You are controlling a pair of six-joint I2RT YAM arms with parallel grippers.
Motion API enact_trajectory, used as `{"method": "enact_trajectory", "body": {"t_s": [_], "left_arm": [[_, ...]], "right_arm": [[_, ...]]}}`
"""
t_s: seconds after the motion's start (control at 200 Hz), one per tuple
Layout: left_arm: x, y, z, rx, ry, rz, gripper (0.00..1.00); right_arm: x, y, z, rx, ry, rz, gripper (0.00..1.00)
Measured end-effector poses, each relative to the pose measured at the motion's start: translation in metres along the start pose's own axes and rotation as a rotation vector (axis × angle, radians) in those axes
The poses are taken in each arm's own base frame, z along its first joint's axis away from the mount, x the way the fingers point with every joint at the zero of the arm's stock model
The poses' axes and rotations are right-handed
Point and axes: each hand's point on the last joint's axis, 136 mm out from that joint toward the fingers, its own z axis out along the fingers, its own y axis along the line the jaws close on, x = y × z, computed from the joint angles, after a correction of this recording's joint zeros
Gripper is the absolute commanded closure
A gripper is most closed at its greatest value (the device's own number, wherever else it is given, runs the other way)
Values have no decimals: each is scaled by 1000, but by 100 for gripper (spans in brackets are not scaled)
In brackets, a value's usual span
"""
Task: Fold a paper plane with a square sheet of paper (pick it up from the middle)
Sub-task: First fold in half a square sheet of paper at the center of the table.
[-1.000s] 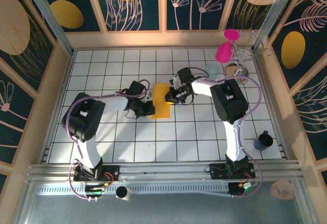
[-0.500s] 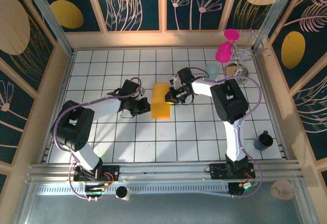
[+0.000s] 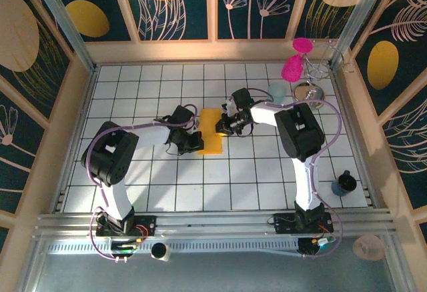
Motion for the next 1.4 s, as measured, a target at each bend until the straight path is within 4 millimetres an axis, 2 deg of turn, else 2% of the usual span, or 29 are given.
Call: {"method": "enact_trajectory", "body": {"t_s": [0.295,0.44,0.526,0.621,0.766,0.861,0.946,1.146,1.397], "left_arm": [[20,15,-12,-20,-25,30,97],[38,27,-26,-81,3,13,97],[38,27,-34,-103,0,12,96],[21,12,-44,-76,-48,26,96],[-27,-20,-60,17,-169,30,96],[-60,-38,-55,76,-206,24,97],[-80,-46,-40,106,-207,21,97],[-87,-39,-9,105,-153,-8,96],[-86,-16,7,83,-114,-51,96]], "right_arm": [[-1,1,0,0,0,0,98],[-2,2,-1,3,6,-4,99],[-2,3,-1,6,11,-18,99],[-2,3,-2,8,17,-39,99],[-3,4,-2,12,24,-56,99],[-3,4,-2,14,30,-58,99],[-3,4,-2,15,33,-58,99],[-3,4,-1,16,38,-55,99],[-3,4,-1,19,45,-48,99]]}}
